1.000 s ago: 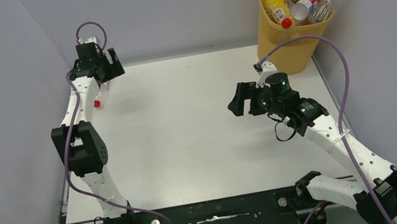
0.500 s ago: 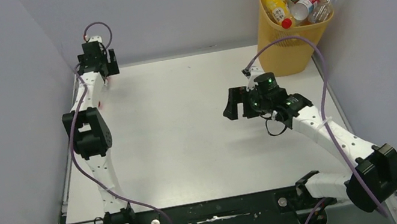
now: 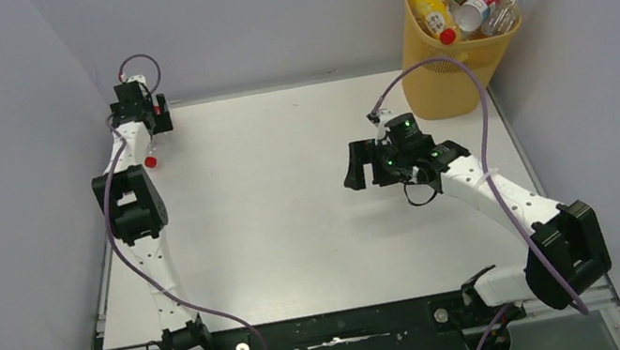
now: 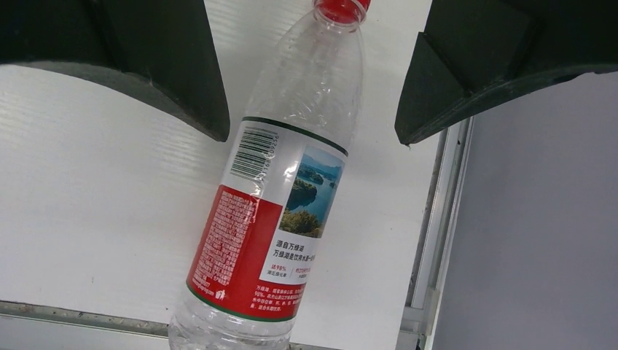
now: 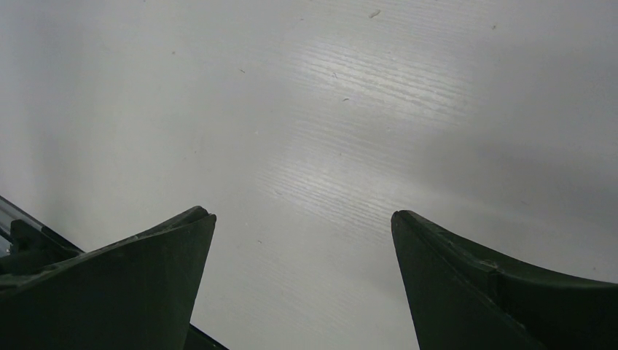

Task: Put the plastic bottles in the bin
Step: Pick up the plastic bottle at the center of the board, then place the plastic bottle in the trash bin.

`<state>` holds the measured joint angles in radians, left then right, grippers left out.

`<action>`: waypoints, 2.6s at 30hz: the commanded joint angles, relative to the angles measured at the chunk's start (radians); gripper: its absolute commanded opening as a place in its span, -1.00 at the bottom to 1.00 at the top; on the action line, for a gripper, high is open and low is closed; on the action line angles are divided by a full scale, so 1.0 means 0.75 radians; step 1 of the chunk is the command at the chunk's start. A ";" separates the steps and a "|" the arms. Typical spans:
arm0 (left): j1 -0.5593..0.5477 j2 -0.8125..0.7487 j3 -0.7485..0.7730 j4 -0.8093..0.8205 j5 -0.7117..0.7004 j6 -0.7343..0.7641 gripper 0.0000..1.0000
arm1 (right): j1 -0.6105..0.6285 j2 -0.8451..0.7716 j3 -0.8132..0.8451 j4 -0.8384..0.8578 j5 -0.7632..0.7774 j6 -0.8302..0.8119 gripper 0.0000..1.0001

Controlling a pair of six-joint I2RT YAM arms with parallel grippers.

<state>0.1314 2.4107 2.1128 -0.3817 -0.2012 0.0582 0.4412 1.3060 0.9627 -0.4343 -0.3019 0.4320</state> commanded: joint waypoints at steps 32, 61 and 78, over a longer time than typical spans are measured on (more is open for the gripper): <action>-0.003 -0.175 -0.133 -0.058 0.316 -0.194 -0.23 | 0.106 -0.015 0.081 0.103 0.049 0.160 0.96; -0.830 -1.206 -1.191 0.089 0.633 -0.631 -0.23 | 0.420 -0.343 -0.201 0.147 0.339 0.435 0.96; -0.997 -1.432 -1.385 0.217 0.798 -0.780 -0.23 | 0.432 -0.272 -0.157 0.150 0.344 0.424 0.96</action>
<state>-0.6090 1.3972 1.0767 -0.3061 0.3317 -0.5148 0.7555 1.1053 0.7963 -0.3462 -0.0742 0.7498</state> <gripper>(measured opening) 0.472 0.980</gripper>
